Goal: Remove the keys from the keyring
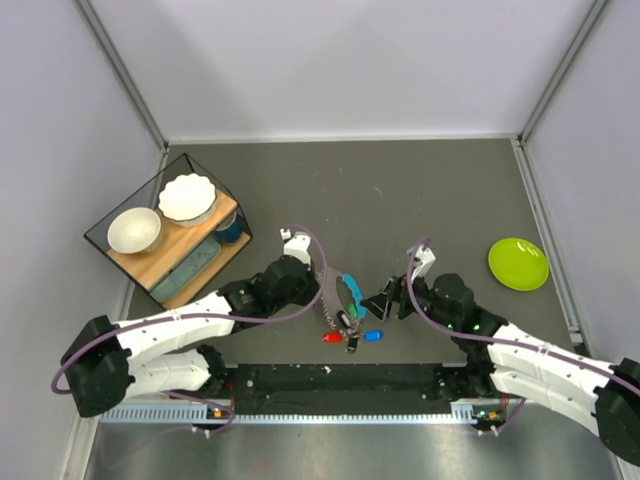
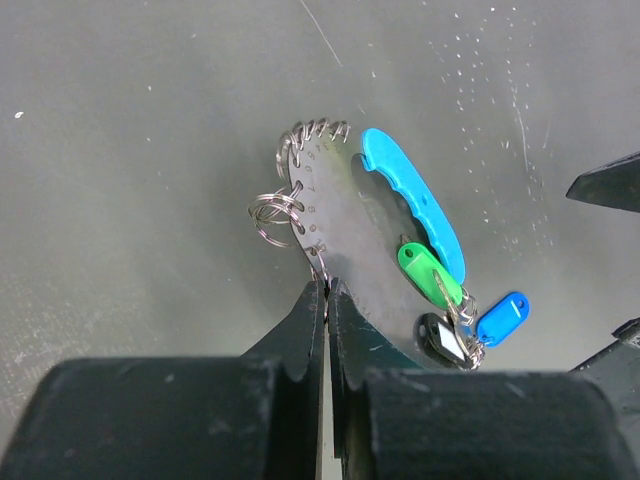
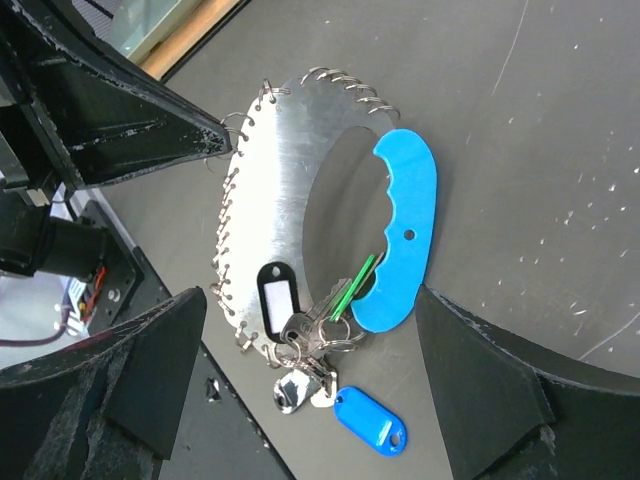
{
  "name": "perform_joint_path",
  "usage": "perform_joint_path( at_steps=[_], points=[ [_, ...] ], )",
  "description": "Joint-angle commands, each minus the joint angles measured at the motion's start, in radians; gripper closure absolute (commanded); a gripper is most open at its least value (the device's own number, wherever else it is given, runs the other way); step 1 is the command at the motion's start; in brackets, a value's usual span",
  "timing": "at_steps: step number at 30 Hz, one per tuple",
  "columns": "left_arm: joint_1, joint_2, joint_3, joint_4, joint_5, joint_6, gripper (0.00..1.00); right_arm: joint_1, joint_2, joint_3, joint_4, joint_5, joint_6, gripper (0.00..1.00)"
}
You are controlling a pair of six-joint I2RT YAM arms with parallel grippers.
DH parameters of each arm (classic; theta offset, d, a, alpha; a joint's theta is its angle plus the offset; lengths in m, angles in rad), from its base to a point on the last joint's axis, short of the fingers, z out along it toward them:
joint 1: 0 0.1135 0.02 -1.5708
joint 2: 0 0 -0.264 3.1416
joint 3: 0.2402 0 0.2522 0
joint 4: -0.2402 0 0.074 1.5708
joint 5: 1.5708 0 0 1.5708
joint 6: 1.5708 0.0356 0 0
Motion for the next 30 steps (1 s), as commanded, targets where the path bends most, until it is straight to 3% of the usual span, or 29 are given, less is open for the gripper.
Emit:
perform_joint_path(
  at_steps=[1, 11, 17, 25, 30],
  points=[
    [-0.005, -0.045, 0.016, 0.086, 0.057, 0.032, 1.0, -0.004, -0.032, 0.038, 0.04, -0.047, -0.091, 0.14],
    [-0.007, -0.079, 0.038, 0.056, 0.066, 0.057, 1.0, 0.013, 0.057, 0.093, 0.068, -0.128, -0.134, 0.13],
    [-0.005, -0.089, 0.022, 0.113, 0.079, 0.069, 1.0, 0.019, 0.181, 0.1, 0.287, -0.294, -0.099, 0.11],
    [-0.004, -0.094, 0.029, 0.115, 0.105, 0.146, 1.0, 0.053, 0.321, 0.17, 0.22, -0.269, -0.153, 0.07],
    [-0.004, -0.157, 0.015, 0.134, 0.135, 0.268, 1.0, 0.051, 0.211, 0.167, 0.146, -0.09, -0.041, 0.09]
  ],
)
